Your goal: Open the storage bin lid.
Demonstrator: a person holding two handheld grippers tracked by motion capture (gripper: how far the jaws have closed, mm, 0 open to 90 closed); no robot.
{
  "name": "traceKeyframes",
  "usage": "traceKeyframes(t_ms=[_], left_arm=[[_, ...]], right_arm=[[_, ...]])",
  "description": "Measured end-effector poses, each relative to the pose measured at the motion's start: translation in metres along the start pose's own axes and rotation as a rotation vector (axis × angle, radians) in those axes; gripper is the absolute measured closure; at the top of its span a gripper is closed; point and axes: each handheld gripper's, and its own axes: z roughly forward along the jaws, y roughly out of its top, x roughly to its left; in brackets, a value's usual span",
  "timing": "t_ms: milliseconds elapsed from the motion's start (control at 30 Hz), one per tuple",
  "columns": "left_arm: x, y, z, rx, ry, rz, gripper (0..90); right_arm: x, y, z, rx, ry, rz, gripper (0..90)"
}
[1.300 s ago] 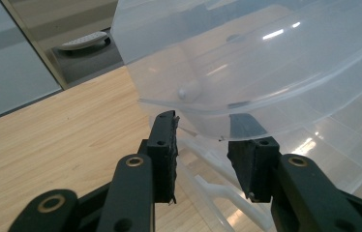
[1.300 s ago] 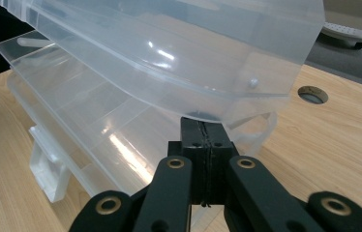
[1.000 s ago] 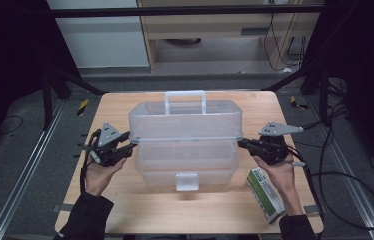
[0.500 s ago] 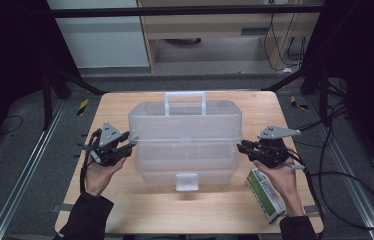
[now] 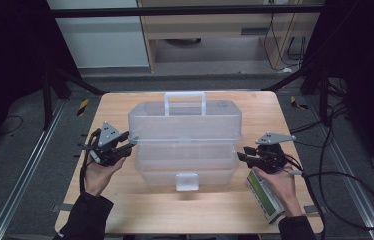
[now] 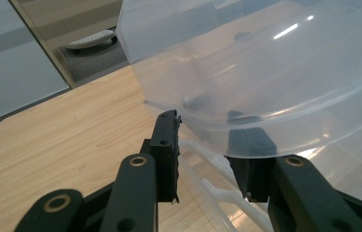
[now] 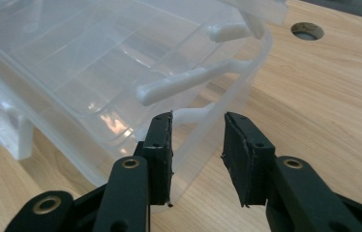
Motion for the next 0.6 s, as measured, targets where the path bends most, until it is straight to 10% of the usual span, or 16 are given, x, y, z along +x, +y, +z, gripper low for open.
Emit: traceKeyframes(t_ms=[600], left_arm=[[0.002, 0.002, 0.000, -0.018, 0.000, -0.016, 65.2]], right_arm=[[0.005, -0.004, 0.013, 0.043, 0.021, 0.041, 76.1]])
